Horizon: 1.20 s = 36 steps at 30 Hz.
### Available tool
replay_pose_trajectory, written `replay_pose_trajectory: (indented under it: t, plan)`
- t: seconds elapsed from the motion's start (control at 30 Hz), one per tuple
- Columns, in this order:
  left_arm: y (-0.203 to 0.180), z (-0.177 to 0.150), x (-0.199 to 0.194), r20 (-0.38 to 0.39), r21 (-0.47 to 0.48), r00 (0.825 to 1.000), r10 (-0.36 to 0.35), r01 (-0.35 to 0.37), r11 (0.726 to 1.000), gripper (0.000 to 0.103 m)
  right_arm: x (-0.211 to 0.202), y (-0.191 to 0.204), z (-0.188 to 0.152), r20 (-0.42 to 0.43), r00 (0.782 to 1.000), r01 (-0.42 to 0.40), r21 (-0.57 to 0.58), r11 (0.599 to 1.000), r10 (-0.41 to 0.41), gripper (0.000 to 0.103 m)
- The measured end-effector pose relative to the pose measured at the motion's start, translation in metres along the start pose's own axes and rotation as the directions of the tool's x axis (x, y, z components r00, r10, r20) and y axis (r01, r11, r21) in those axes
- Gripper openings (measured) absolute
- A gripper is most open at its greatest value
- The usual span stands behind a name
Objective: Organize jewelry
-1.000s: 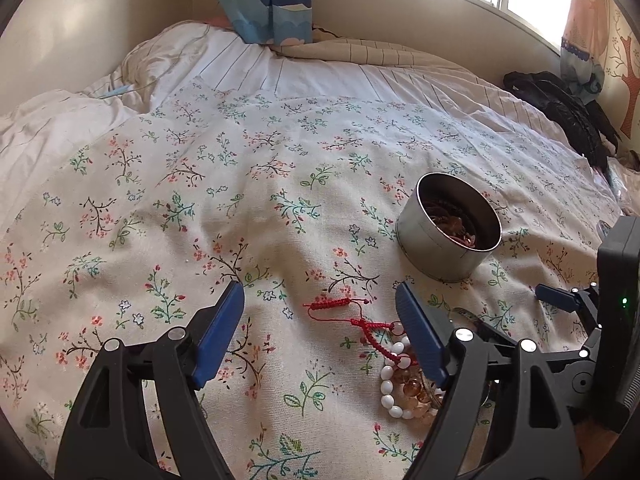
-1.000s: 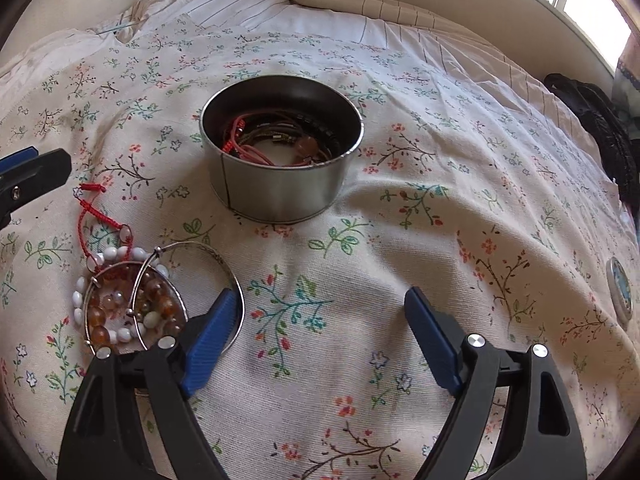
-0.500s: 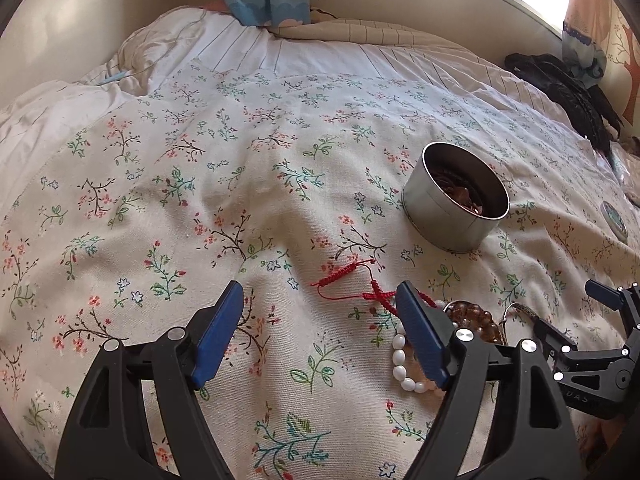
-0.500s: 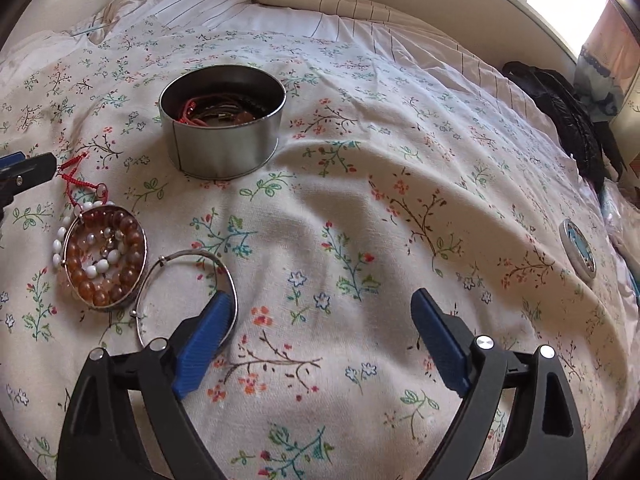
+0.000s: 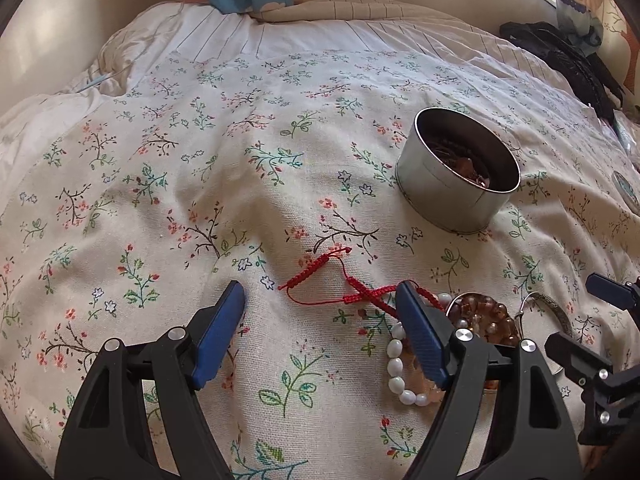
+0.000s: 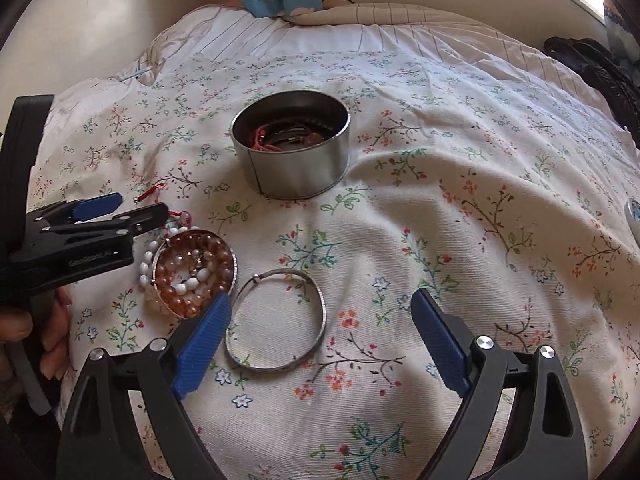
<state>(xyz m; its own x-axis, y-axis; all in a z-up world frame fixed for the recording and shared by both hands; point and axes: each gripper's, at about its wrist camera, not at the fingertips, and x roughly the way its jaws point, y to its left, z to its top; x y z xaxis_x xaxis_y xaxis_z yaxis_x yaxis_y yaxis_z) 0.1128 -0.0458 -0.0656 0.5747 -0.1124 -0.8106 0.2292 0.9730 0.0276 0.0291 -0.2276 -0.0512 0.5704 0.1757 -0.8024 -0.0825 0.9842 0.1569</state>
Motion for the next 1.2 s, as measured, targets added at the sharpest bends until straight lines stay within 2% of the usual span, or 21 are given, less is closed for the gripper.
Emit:
replay_pose_trajectory:
  t: [0.03,0.1,0.23,0.33,0.4,0.43,0.5,0.57,0.6,0.67,0.77,0.9,0.93,0.97,1.0,1.03,1.1,1.13,1.17,1.2]
  plan:
    - [-0.001,0.000,0.000,-0.003,0.009,1.000,-0.010,0.010,1.000,0.045,0.001,0.003,-0.001,-0.001,1.000,-0.014,-0.004,1.000,0.014,0.087]
    - [-0.002,-0.001,0.002,-0.028,0.012,0.998,-0.060,0.060,0.998,0.020,0.003,0.005,-0.002,-0.013,1.000,-0.027,-0.010,1.000,0.027,0.087]
    - [0.001,-0.003,-0.010,0.012,0.005,0.997,-0.082,0.082,0.997,0.007,0.004,0.001,-0.003,-0.017,0.997,-0.068,0.022,0.997,0.069,0.087]
    - [0.013,-0.002,-0.023,0.060,-0.050,0.988,-0.142,0.145,0.988,0.005,-0.001,-0.009,-0.003,0.007,0.997,-0.071,0.066,0.995,0.071,0.087]
    - [0.018,-0.001,-0.031,0.096,-0.075,0.981,-0.170,0.177,0.981,0.005,0.003,-0.010,-0.005,-0.021,0.998,-0.052,0.066,0.997,0.053,0.076]
    - [0.020,0.000,-0.034,0.110,-0.082,0.978,-0.177,0.186,0.979,0.005,0.008,-0.009,-0.006,-0.045,0.998,-0.035,0.055,0.998,0.037,0.064]
    - [0.023,0.000,-0.038,0.131,-0.094,0.970,-0.203,0.216,0.972,0.005,0.011,-0.003,-0.007,-0.067,0.998,-0.008,0.012,1.000,0.009,0.051]
    - [0.024,0.002,-0.043,0.150,-0.095,0.963,-0.224,0.240,0.966,0.005,0.011,0.002,-0.007,-0.069,0.998,0.003,-0.022,1.000,-0.004,0.031]
    - [0.023,0.002,-0.045,0.161,-0.093,0.959,-0.235,0.252,0.963,0.005,0.010,0.003,-0.007,-0.065,0.998,0.013,-0.027,1.000,-0.014,0.028]
    - [0.023,0.002,-0.052,0.187,-0.084,0.946,-0.265,0.284,0.955,0.005,0.004,-0.006,-0.006,-0.039,0.999,-0.004,0.015,1.000,0.005,0.010]
    - [0.020,0.003,-0.061,0.222,-0.061,0.933,-0.282,0.302,0.951,0.005,-0.007,-0.020,-0.005,0.018,0.997,-0.078,0.091,0.993,0.076,0.005]
    - [0.014,0.002,-0.064,0.225,-0.035,0.935,-0.273,0.288,0.957,0.005,-0.011,-0.014,-0.001,0.041,0.997,-0.075,0.072,0.995,0.072,0.005]
    - [0.013,0.003,-0.064,0.225,-0.034,0.935,-0.274,0.288,0.957,0.005,-0.008,-0.011,-0.001,0.027,0.997,-0.070,0.058,0.996,0.068,0.009]
    - [0.014,0.002,-0.065,0.226,-0.034,0.935,-0.274,0.288,0.957,0.005,-0.003,-0.007,-0.001,0.008,0.998,-0.066,0.043,0.997,0.065,0.029]
    - [0.013,0.003,-0.065,0.226,-0.033,0.935,-0.273,0.287,0.957,0.005,0.001,-0.002,-0.002,-0.011,0.999,-0.048,0.021,0.999,0.048,0.042]
    - [0.013,0.003,-0.064,0.224,-0.033,0.936,-0.273,0.287,0.957,0.005,0.006,0.001,-0.002,-0.030,0.998,-0.051,0.001,0.999,0.051,0.048]
    - [0.013,0.003,-0.065,0.223,-0.032,0.936,-0.272,0.286,0.958,0.005,0.012,0.005,-0.005,-0.057,0.997,-0.052,-0.012,0.999,0.051,0.048]
    - [0.013,0.002,-0.065,0.224,-0.031,0.936,-0.273,0.287,0.957,0.005,0.013,0.005,-0.006,-0.063,0.997,-0.042,-0.015,0.999,0.041,0.044]
    - [0.013,0.002,-0.065,0.224,-0.032,0.935,-0.275,0.289,0.957,0.005,0.012,0.004,-0.006,-0.063,0.998,-0.026,-0.013,1.000,0.025,0.030]
    - [0.013,0.002,-0.065,0.225,-0.032,0.935,-0.274,0.288,0.957,0.005,0.010,0.001,-0.006,-0.059,0.998,-0.007,-0.008,1.000,0.007,0.023]
